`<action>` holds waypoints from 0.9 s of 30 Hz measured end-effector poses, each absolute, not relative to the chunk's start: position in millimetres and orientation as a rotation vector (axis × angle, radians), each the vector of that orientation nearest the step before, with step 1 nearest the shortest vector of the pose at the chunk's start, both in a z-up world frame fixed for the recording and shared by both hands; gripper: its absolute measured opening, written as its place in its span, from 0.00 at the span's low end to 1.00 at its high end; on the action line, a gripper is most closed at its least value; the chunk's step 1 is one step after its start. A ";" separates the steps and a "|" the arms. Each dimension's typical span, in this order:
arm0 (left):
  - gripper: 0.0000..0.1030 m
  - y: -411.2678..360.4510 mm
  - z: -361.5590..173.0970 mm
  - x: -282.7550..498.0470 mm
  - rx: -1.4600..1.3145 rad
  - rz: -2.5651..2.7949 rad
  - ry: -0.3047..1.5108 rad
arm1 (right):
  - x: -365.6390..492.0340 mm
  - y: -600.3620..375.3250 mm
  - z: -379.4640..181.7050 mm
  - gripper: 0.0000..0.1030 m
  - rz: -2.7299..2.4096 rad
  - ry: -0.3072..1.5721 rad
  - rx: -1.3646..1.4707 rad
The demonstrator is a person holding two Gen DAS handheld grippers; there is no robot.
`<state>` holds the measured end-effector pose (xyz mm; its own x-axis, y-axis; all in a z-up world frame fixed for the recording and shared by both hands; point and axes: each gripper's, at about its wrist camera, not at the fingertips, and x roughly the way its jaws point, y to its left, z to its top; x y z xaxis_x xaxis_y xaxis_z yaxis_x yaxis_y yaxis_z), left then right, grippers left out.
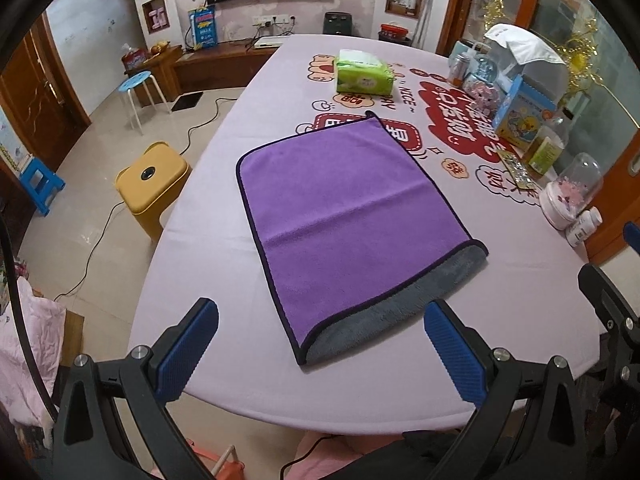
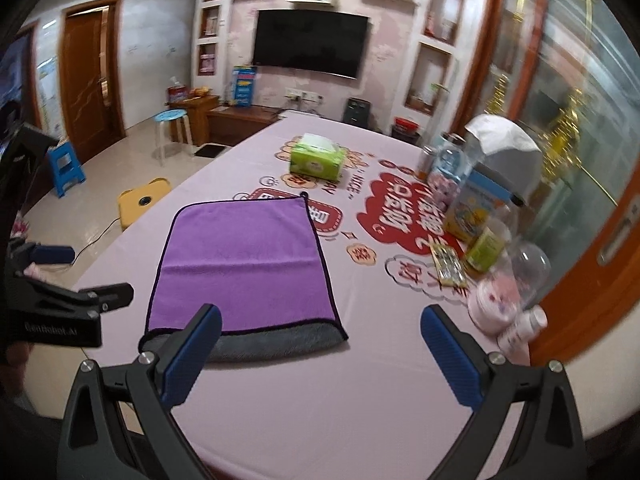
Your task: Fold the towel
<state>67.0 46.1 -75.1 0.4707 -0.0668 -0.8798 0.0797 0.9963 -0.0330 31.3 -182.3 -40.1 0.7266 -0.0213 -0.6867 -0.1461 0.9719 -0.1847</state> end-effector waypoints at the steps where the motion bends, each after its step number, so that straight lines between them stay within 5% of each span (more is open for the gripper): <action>1: 0.99 45.4 -76.6 68.8 0.014 -0.081 1.080 | 35.5 -184.2 -42.2 0.97 0.088 0.748 -0.254; 11: 0.99 42.7 -104.1 85.4 -0.027 0.016 1.139 | 74.2 -202.2 -78.2 0.97 0.251 0.716 -0.398; 27: 0.99 28.7 -181.0 110.9 -0.056 0.085 1.332 | 123.9 -222.3 -161.9 0.93 0.518 0.938 -0.341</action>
<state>110.9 28.7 -181.0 0.2340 0.0299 -0.9718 -0.0945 0.9955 0.0079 123.9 -222.3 -161.9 0.4837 0.2719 -0.8319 -0.5591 0.8273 -0.0547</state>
